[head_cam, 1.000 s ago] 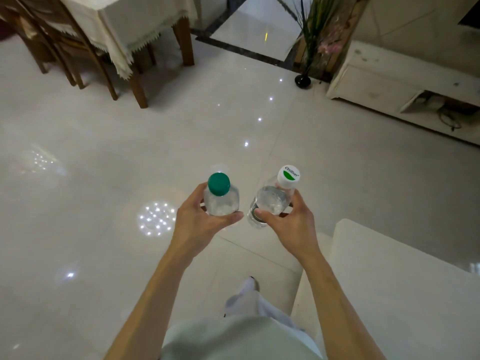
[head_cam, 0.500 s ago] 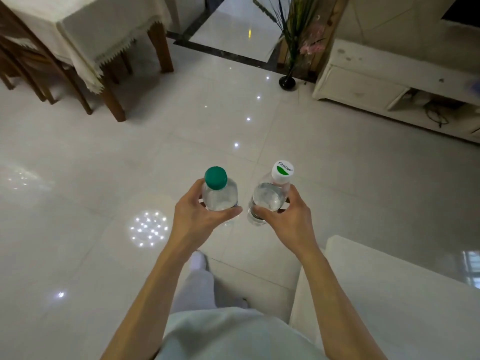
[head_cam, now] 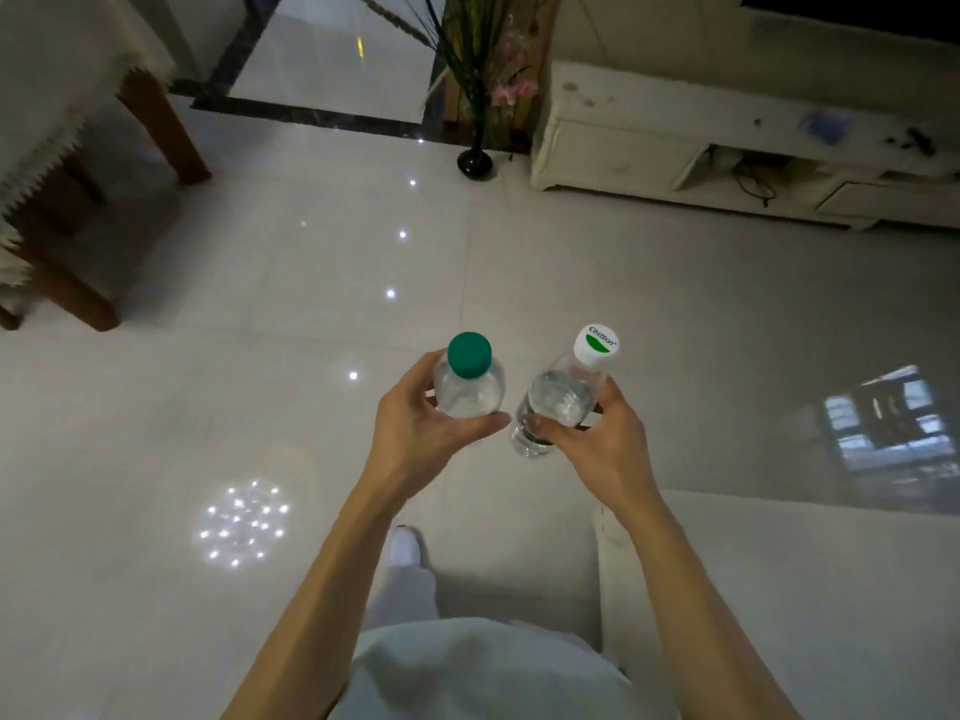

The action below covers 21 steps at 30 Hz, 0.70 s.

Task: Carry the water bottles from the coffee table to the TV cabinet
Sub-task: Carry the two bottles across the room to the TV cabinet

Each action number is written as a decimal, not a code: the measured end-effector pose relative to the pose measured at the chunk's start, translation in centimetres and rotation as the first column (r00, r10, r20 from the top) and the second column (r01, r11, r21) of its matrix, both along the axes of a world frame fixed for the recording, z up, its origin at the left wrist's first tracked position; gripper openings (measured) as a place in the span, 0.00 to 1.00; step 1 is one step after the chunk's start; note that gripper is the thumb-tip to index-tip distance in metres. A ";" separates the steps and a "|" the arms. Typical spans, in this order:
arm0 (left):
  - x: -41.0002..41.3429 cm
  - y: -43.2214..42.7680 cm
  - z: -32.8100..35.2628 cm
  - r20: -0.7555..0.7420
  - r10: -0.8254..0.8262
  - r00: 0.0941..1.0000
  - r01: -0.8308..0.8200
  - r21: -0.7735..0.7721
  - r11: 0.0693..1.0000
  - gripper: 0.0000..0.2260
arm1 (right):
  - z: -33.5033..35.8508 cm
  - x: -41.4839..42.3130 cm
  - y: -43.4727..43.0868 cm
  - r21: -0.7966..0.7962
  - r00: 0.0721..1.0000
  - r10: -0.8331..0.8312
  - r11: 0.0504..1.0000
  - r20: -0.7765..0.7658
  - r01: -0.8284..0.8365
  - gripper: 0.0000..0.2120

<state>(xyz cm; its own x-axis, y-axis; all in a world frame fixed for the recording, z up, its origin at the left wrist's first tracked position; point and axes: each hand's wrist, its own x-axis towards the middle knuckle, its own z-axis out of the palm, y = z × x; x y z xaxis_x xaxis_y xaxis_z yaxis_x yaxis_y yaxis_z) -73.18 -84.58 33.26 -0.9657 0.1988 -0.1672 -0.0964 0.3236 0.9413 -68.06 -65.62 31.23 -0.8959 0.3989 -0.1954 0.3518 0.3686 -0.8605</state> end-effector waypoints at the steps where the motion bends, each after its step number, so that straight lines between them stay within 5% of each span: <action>1: -1.5 0.1 0.2 -0.005 -0.023 1.000 0.023 -0.001 1.000 0.28 | 0.1 -1.2 0.0 0.005 1.000 -0.028 1.000 0.000 0.028 0.30; 11: -10.9 4.4 -0.1 -0.040 -0.202 0.978 0.201 -0.041 0.979 0.30 | 0.0 -7.6 2.6 -0.021 0.979 -0.204 0.979 0.013 0.204 0.28; 21: -17.8 16.9 0.0 -0.043 -0.259 0.965 0.257 -0.061 0.965 0.30 | -0.1 -13.5 14.9 -0.093 0.964 -0.261 0.962 -0.046 0.256 0.28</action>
